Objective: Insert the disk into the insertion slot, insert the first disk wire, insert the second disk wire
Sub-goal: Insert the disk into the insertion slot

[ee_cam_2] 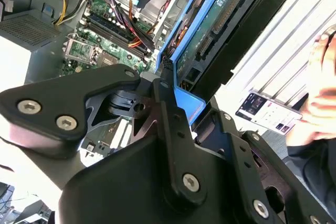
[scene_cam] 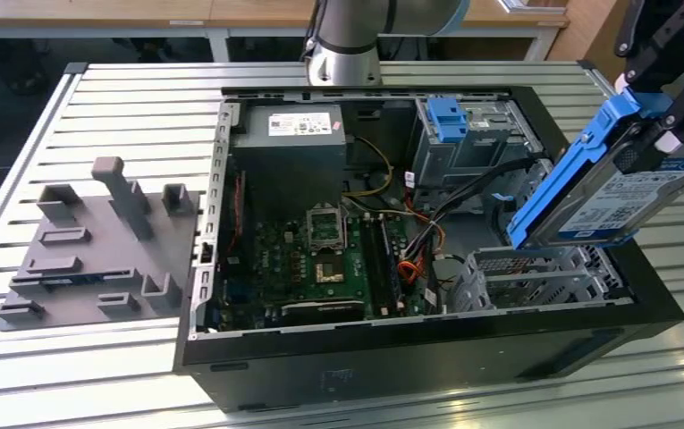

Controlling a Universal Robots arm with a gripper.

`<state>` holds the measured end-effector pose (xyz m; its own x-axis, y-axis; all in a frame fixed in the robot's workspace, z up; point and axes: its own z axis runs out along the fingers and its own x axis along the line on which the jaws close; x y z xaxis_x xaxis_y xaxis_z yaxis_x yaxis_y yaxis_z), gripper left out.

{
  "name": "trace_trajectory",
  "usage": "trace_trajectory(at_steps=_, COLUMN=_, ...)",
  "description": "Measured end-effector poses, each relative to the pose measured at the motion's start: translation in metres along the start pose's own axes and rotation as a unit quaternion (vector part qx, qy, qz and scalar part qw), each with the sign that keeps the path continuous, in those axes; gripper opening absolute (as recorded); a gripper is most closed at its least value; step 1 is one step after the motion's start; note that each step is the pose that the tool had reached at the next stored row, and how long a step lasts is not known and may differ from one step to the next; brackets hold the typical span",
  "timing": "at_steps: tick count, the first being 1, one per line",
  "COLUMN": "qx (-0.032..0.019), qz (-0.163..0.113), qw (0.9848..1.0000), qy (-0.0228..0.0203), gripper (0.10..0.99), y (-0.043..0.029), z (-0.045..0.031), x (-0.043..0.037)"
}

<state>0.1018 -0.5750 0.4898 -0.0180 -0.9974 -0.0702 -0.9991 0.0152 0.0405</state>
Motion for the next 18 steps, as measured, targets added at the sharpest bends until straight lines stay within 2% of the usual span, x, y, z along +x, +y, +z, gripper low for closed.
trace_trajectory(at_steps=18, qx=0.0003, qz=0.0, qw=1.0, qy=0.0, gripper=0.369, y=0.0007, z=0.0046, x=0.0006)
